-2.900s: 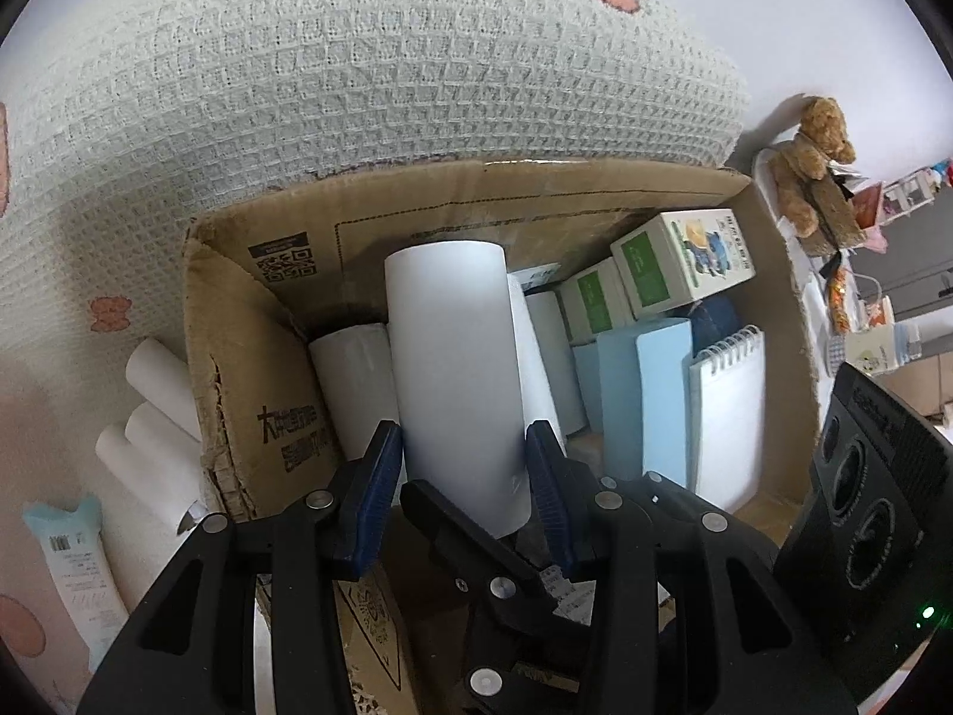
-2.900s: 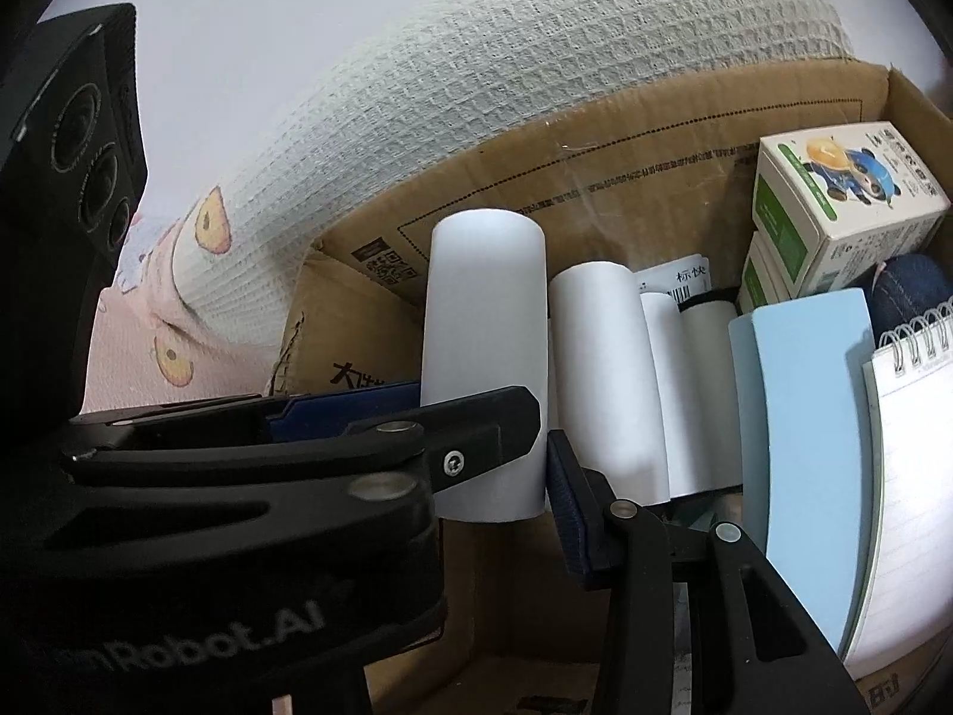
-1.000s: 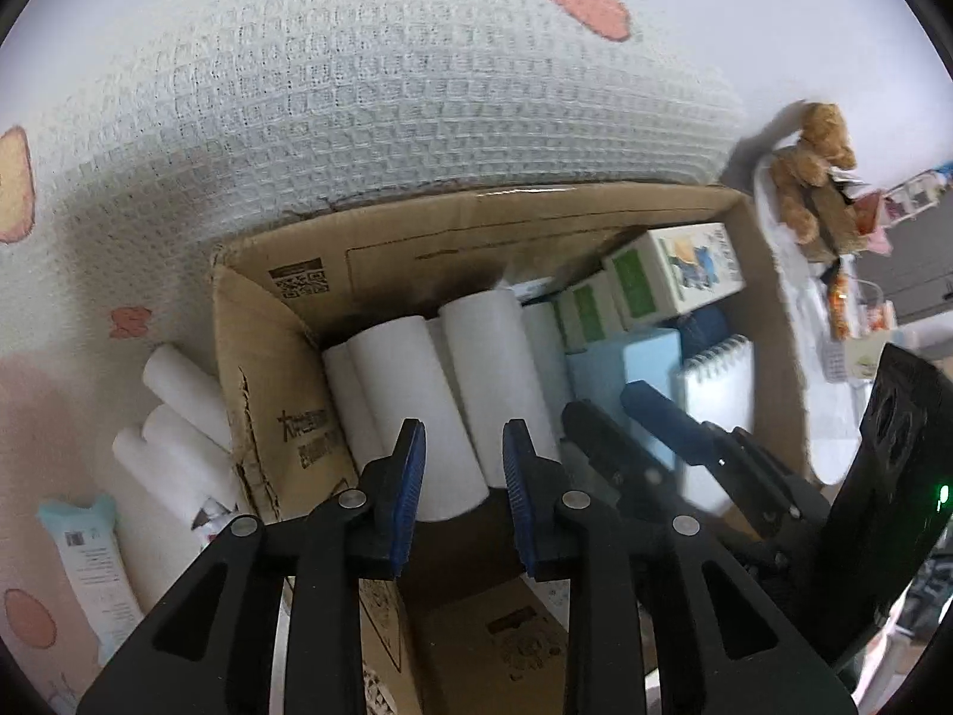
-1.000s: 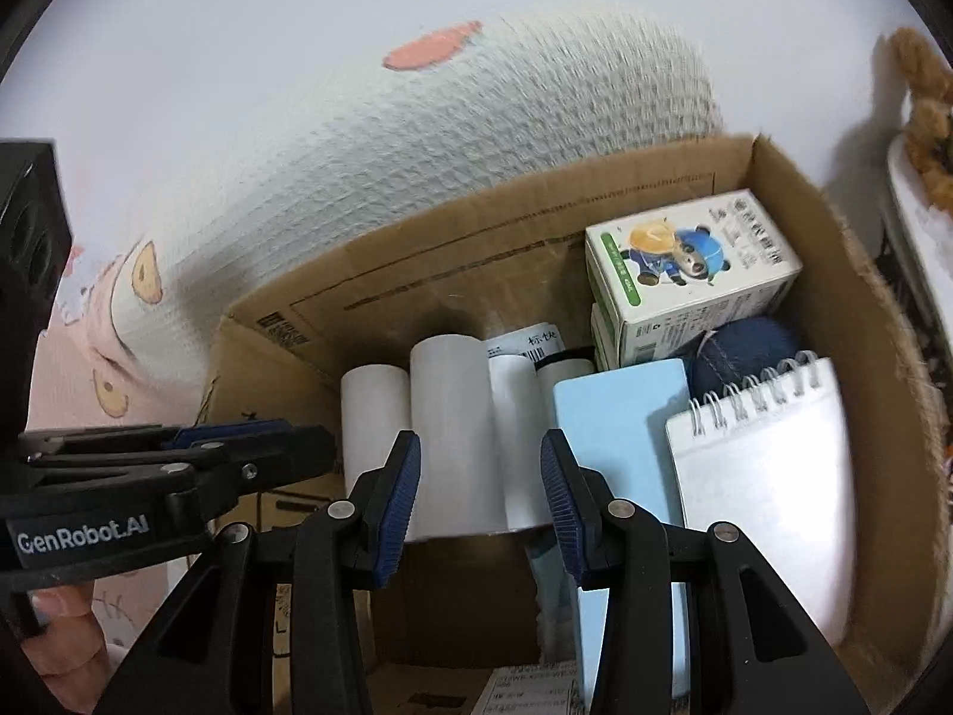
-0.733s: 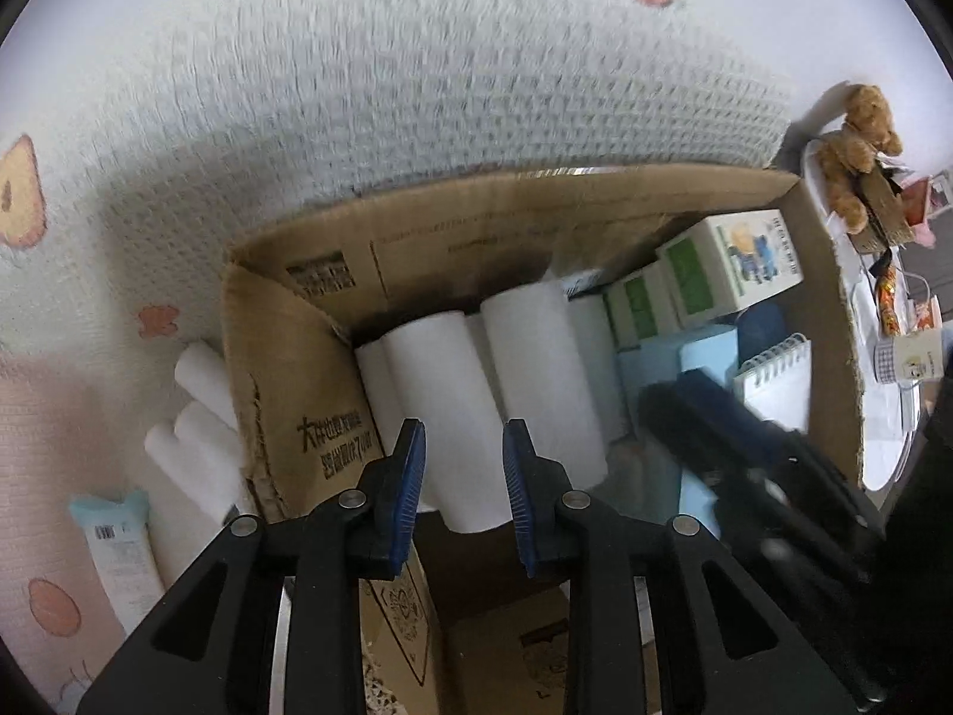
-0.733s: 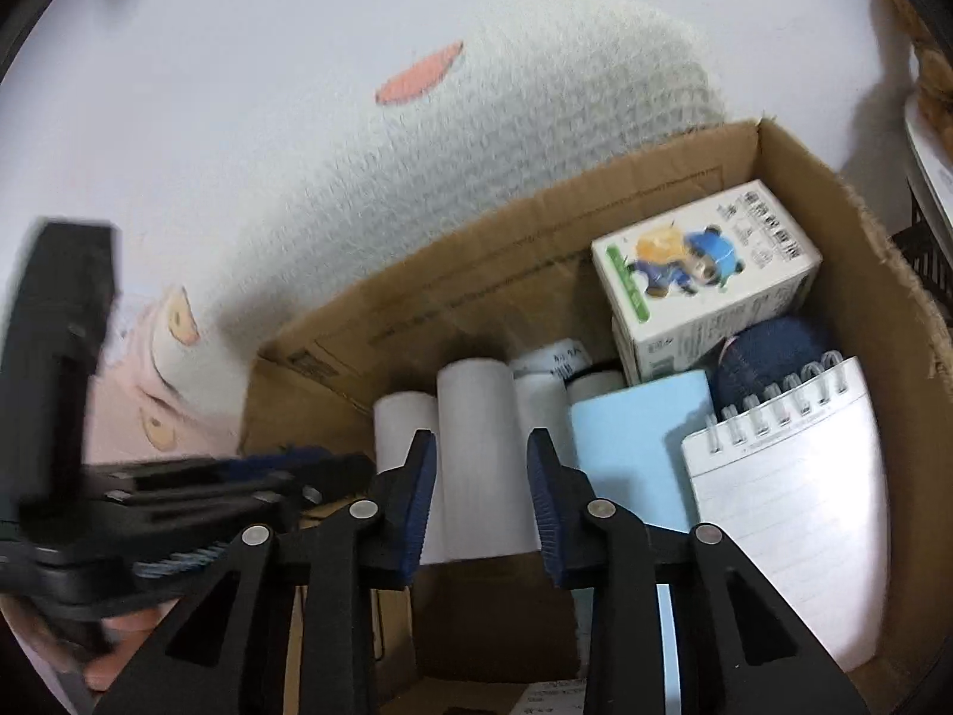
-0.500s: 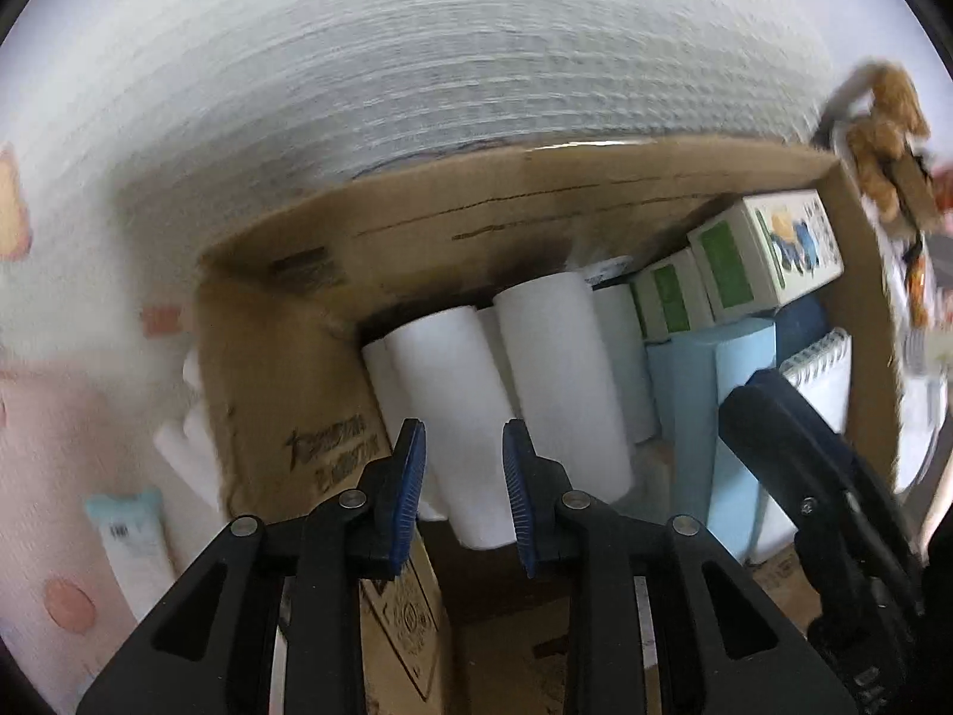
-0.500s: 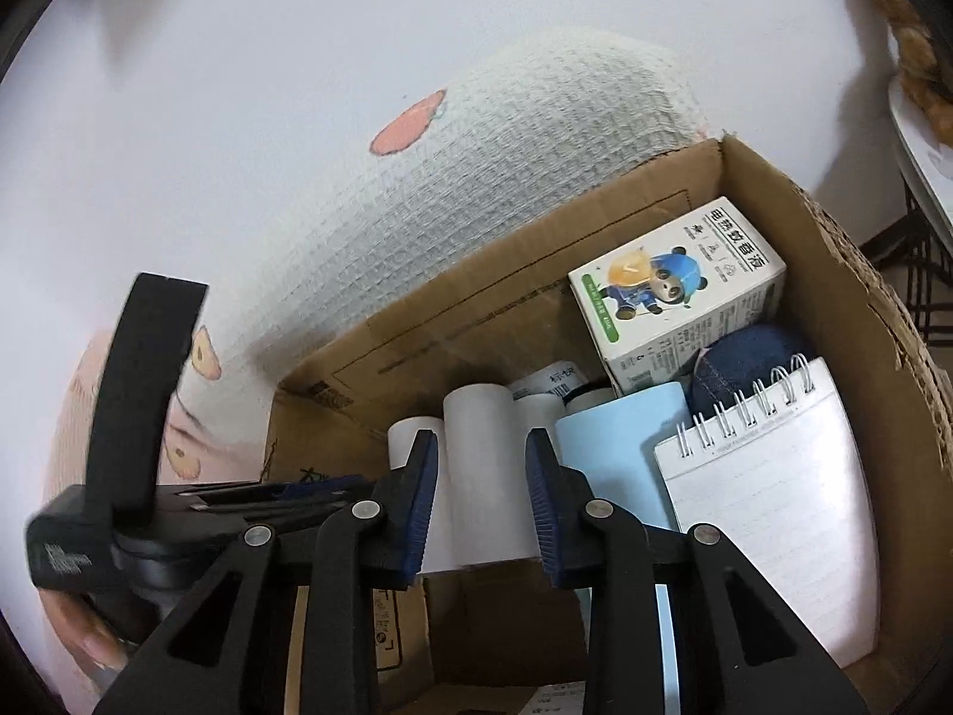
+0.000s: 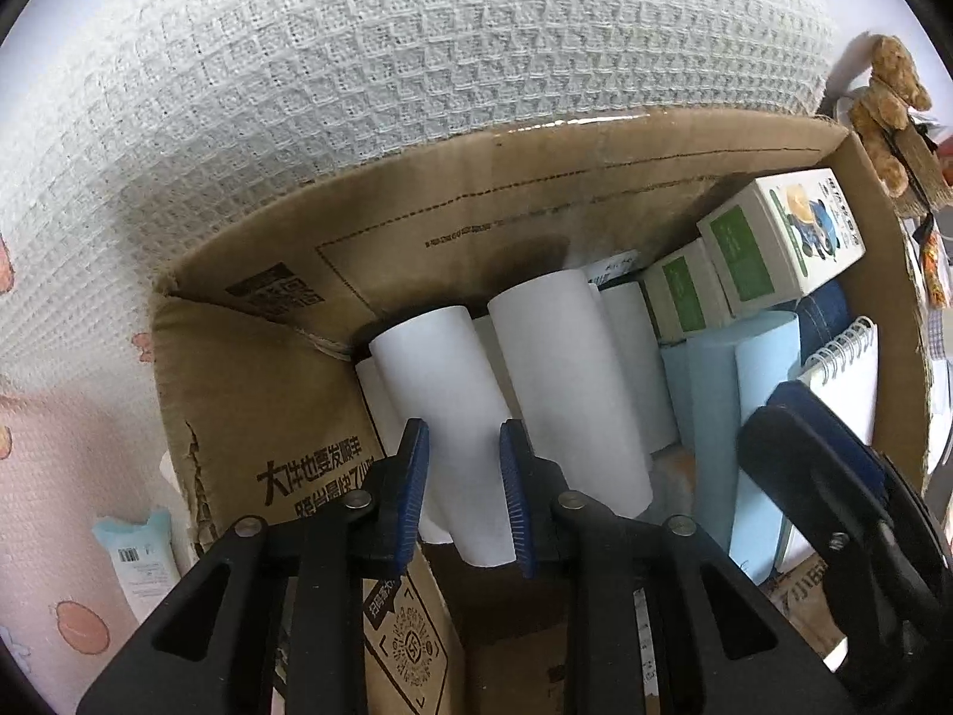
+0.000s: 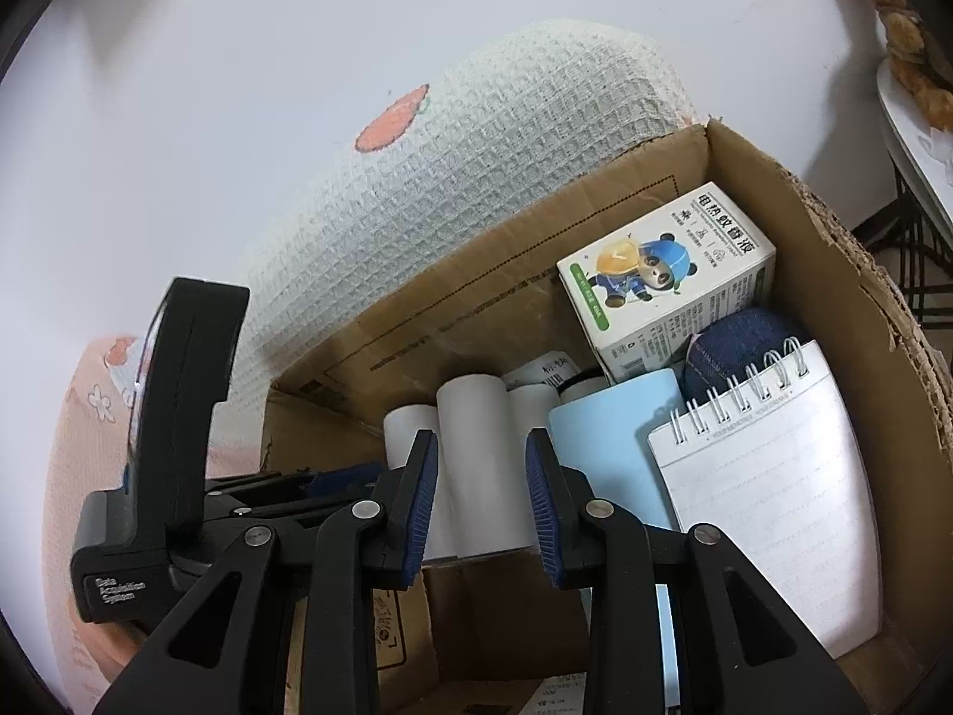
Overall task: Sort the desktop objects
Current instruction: 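Withdraw the open right tool up and away from the box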
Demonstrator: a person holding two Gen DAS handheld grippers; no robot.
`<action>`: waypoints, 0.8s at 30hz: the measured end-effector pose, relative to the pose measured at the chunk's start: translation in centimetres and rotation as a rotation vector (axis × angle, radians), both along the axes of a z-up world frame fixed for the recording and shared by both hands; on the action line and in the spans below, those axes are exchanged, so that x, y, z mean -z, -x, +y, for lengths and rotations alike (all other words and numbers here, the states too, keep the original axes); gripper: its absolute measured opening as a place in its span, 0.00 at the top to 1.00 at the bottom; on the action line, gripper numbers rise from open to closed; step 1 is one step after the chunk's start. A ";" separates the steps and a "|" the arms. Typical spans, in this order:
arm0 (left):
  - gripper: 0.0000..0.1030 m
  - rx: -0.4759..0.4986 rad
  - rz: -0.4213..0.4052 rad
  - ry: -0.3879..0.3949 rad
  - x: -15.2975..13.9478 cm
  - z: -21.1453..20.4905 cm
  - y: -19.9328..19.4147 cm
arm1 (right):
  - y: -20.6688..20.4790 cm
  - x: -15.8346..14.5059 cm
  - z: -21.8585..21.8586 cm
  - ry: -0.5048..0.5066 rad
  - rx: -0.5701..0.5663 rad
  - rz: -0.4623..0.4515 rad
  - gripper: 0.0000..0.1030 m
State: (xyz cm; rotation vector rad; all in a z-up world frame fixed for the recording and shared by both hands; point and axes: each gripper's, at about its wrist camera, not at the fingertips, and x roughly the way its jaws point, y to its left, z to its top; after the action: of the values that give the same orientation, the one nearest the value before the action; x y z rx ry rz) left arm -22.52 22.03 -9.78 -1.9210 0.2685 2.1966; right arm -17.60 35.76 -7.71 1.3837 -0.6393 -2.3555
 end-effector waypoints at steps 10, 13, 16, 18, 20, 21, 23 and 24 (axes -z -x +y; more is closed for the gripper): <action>0.68 -0.027 0.247 -0.190 -4.5 -3.5 -2.6 | -0.9 -0.9 -2.4 -0.062 -0.017 0.008 0.74; 0.60 -0.039 0.339 -0.247 -5.6 -5.7 -4.2 | -1.3 -1.2 -1.5 -0.113 -0.018 0.009 0.74; 0.58 -0.038 0.405 -0.301 -6.7 -8.4 -5.8 | -1.7 -2.0 -1.7 -0.158 -0.018 0.011 0.74; 0.55 -0.055 0.466 -0.324 -7.9 -10.5 -6.3 | -2.2 -2.1 -2.2 -0.165 -0.031 0.021 0.73; 0.52 -0.078 0.525 -0.319 -8.6 -11.6 -6.8 | -2.3 -2.7 -3.6 -0.187 -0.054 0.036 0.73; 0.51 -0.099 0.552 -0.322 -9.2 -12.8 -7.3 | -2.4 -2.7 -4.3 -0.198 -0.061 0.040 0.73; 0.50 -0.133 0.577 -0.341 -10.0 -14.7 -8.3 | -3.0 -3.3 -5.5 -0.242 -0.087 0.054 0.73; 0.50 -0.144 0.583 -0.356 -10.3 -15.5 -8.7 | -3.2 -3.2 -6.3 -0.264 -0.098 0.059 0.73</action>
State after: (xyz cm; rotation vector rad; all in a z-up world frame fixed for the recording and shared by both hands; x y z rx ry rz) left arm -13.78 6.56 0.51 -1.1240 -0.1751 2.6377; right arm -14.39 29.41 -4.50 1.4089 -0.2441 -2.4578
